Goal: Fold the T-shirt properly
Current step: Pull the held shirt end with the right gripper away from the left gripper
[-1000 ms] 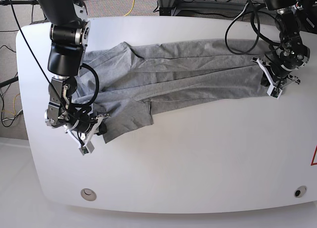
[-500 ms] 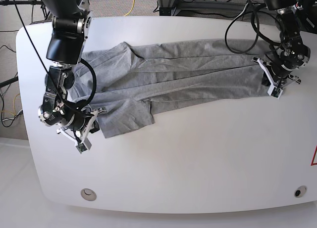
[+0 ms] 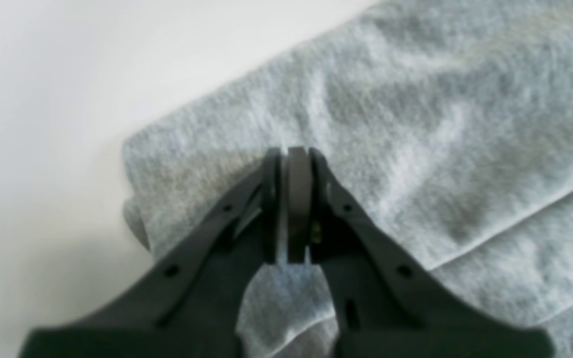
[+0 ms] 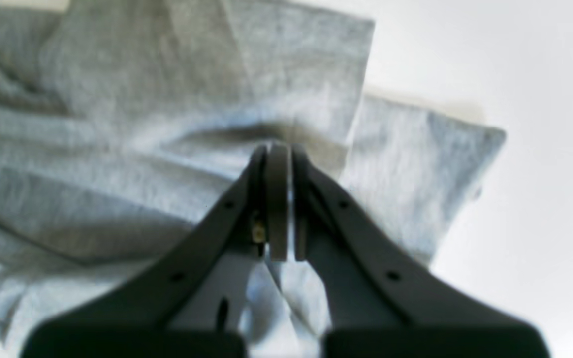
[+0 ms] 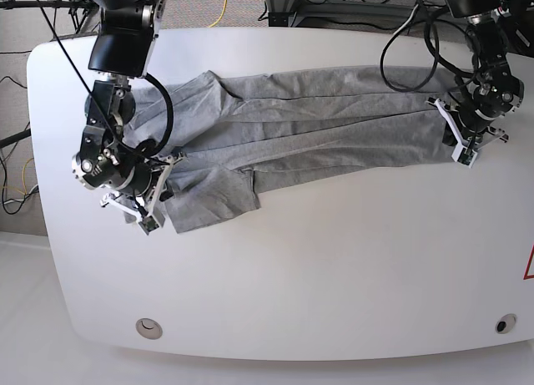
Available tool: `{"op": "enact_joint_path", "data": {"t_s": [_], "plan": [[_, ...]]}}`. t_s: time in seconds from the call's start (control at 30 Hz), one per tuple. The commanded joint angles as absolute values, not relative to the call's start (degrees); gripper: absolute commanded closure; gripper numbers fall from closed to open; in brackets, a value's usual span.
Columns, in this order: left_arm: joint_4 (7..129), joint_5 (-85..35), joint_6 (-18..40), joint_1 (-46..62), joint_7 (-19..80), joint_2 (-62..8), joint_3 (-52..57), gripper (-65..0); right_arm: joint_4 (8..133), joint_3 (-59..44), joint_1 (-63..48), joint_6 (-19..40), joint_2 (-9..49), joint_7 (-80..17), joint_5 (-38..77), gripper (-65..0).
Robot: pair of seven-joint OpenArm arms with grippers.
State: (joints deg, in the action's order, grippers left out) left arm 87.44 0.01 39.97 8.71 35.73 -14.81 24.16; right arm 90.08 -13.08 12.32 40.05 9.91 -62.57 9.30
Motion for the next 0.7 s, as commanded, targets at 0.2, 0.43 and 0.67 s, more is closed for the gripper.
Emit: {"op": "enact_joint_path", "data": {"t_s": [0.2,0.43,0.67], "plan": [[88.39,-0.38,40.00,8.15,34.76,-15.55,24.44,-1.4,94.39,-12.69,11.01,40.00,10.68,-62.95,10.01,0.0],[88.31,-0.15,40.00,8.11,34.56,-15.17,24.17,-1.3,74.56,-12.34,15.80,40.00,11.63,-52.78,9.81,-2.3],[87.90,0.08,40.00,7.62,34.25,-15.12,24.04,-1.6,62.18,-12.39,20.66,40.00,12.27,-47.57,9.55,-14.5]]}}
